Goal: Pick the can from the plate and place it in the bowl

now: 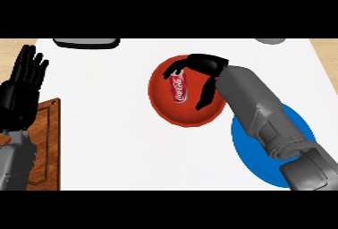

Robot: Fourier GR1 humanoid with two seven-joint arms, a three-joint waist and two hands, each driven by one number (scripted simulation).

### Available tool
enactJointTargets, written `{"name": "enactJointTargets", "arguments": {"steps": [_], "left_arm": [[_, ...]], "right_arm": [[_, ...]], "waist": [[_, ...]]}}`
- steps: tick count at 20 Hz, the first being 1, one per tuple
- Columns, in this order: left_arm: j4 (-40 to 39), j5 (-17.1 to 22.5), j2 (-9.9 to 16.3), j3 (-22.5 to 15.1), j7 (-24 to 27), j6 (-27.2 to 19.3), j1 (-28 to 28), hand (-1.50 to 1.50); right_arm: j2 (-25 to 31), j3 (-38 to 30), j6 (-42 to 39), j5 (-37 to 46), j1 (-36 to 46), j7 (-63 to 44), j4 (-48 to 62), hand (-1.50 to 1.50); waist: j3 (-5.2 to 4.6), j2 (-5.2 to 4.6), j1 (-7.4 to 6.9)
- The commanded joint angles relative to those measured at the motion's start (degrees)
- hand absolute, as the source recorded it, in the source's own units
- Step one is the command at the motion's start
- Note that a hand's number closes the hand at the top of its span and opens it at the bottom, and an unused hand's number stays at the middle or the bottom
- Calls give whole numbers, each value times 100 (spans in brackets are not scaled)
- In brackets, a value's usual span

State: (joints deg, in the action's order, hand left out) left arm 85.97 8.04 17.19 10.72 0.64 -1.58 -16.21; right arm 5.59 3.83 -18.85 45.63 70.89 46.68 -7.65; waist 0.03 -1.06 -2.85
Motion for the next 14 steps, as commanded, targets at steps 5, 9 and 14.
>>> {"name": "enactJointTargets", "arguments": {"steps": [5,9,14], "left_arm": [[39,-41,-96,-40,-104,-131,-142,0],[13,-84,-85,-155,-255,-97,-311,0],[3,-70,-176,-163,136,7,-98,0]], "right_arm": [[106,-1141,-183,-1130,-35,284,11,-150],[600,-1656,-370,-1603,247,-246,159,-150],[1380,-2006,-829,-1923,309,-549,348,-150]], "waist": [[7,-37,-33],[10,-85,-114],[9,-166,-262]]}}
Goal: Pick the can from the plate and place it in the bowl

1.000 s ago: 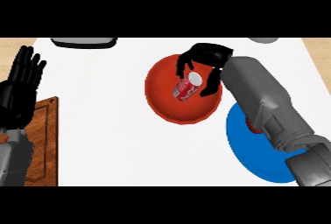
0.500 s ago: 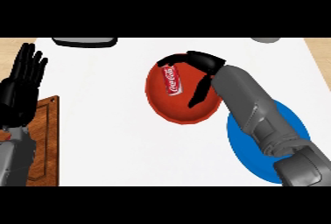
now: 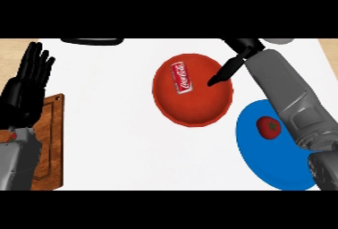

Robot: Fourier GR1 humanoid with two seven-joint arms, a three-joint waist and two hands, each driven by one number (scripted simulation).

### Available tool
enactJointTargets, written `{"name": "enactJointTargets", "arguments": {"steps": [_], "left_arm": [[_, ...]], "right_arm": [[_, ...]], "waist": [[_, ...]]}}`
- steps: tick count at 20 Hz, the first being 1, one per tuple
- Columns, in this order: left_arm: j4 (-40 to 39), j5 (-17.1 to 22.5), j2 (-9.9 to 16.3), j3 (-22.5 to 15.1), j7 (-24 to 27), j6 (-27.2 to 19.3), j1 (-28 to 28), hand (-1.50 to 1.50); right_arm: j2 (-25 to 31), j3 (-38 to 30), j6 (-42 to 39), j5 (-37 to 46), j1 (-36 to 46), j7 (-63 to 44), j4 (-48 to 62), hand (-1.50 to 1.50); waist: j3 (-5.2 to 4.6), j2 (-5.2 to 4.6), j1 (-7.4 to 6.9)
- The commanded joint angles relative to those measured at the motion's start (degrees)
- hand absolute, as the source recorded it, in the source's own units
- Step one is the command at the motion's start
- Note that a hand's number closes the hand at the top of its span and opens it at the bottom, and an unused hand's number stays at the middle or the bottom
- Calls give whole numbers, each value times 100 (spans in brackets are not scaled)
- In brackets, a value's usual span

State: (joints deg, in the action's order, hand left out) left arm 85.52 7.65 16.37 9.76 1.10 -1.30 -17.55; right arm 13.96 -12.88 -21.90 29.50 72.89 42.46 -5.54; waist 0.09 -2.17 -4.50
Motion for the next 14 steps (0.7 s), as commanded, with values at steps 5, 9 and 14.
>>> {"name": "enactJointTargets", "arguments": {"steps": [5,9,14], "left_arm": [[-124,42,17,-29,57,119,-209,0],[-12,21,-42,-69,-28,31,-273,0],[-3,45,-84,-174,-43,118,-389,0]], "right_arm": [[1005,-458,-915,-435,-21,-56,141,-150],[1405,-596,-1173,-574,-73,-80,109,-150],[1520,-599,-1354,-592,-180,-125,70,-150]], "waist": [[14,-160,-169],[34,-211,-257],[44,-267,-362]]}}
